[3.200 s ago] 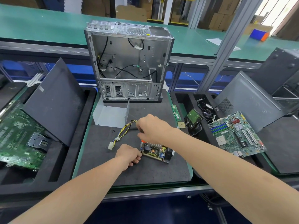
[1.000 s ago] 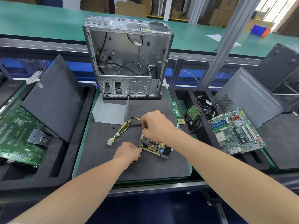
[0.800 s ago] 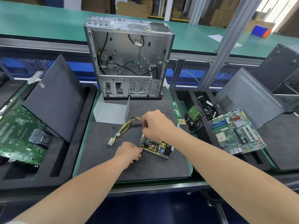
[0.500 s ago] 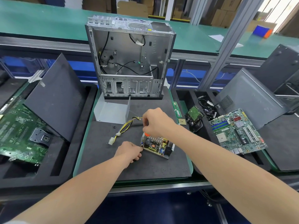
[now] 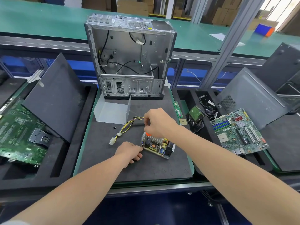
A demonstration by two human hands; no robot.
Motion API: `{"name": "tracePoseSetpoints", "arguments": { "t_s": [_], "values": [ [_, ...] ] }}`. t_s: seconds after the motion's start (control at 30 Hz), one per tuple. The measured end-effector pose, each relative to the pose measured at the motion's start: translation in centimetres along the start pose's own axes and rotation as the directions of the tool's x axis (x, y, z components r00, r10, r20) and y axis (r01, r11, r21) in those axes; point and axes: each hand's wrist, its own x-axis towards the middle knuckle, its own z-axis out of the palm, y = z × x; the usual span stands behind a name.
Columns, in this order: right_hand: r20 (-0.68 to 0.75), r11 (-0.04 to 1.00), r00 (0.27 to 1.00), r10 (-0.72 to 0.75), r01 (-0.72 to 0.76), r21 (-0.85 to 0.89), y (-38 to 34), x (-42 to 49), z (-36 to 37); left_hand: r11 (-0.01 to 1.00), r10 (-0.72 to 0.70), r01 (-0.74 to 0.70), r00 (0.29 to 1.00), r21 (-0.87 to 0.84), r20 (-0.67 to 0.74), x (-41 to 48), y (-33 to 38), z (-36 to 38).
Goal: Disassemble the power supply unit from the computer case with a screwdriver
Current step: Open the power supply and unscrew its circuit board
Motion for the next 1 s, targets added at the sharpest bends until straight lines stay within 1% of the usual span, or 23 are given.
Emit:
{"name": "tracePoseSetpoints", "arguments": {
  "t_s": [0.13,0.33,0.6,0.83,1.0],
  "values": [
    [-0.033,1.0,0.999,-0.002,0.002,0.002,0.0,0.1,0.0,1.0,-0.006,0.006,1.0,0.001,0.006,0.2,0.0,0.0],
    [-0.02,1.0,1.0,0.002,-0.002,-0.001,-0.1,0.5,0.2,1.0,0.004,-0.004,1.0,-0.006,0.003,0.3,-0.1,0.1],
    [0.0,1.0,1.0,0.005,-0.005,-0.005,0.0,0.6,-0.1,0.995,-0.058,0.05,0.995,-0.091,-0.08,0.1,0.0,1.1],
    [-0.016,1.0,1.0,-0.004,0.005,0.003,-0.1,0.6,-0.5,0.994,-0.071,0.063,0.995,-0.092,-0.076,-0.1,0.3,1.0],
    [-0.009,1.0,1.0,0.001,-0.001,0.002,0.1,0.7,-0.5,0.996,-0.048,0.042,0.996,-0.08,-0.081,-0.4,0.2,1.0]
  ]
}}
